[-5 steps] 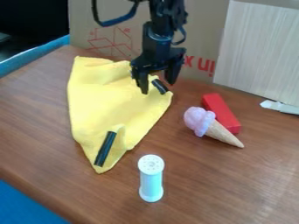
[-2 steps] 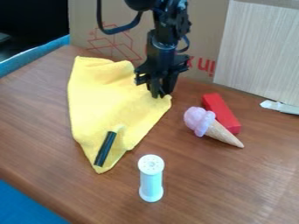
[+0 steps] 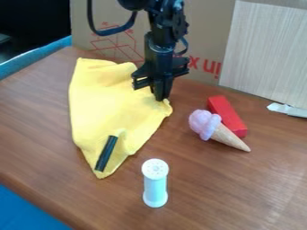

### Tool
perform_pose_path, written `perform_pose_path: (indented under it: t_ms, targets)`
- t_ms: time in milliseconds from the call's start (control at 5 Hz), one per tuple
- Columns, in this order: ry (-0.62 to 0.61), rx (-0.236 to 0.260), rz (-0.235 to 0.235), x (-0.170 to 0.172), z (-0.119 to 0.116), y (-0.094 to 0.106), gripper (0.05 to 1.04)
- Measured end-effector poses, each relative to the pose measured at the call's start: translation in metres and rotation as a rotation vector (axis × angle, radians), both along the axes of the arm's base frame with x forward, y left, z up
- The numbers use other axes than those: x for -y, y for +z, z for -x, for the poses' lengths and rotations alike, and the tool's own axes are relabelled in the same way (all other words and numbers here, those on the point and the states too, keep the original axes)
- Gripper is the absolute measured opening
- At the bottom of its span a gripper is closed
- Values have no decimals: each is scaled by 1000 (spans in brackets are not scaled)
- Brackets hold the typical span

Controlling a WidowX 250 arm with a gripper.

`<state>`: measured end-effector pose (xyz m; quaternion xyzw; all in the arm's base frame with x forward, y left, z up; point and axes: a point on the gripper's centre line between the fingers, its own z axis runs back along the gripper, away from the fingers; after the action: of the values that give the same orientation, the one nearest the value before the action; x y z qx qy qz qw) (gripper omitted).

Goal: Unfold the cloth from right to left

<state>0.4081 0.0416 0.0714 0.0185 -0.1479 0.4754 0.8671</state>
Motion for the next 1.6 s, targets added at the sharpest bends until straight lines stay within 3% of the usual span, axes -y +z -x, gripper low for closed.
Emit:
perform_pose_path:
  t_ms: [200, 600, 800, 1000, 1200, 1400, 1600]
  targets:
    - [3, -2, 56, -7, 4, 5, 55]
    - [-39, 101, 267, -31, 22, 46, 54]
    - [-99, 172, 347, -50, 40, 67, 54]
    - [-128, 195, 437, -74, 58, 74, 54]
    - [-126, 212, 478, -104, 78, 78, 54]
    - [-93, 182, 454, -134, 92, 61, 54]
    - [-83, 173, 367, -161, 107, 52, 53]
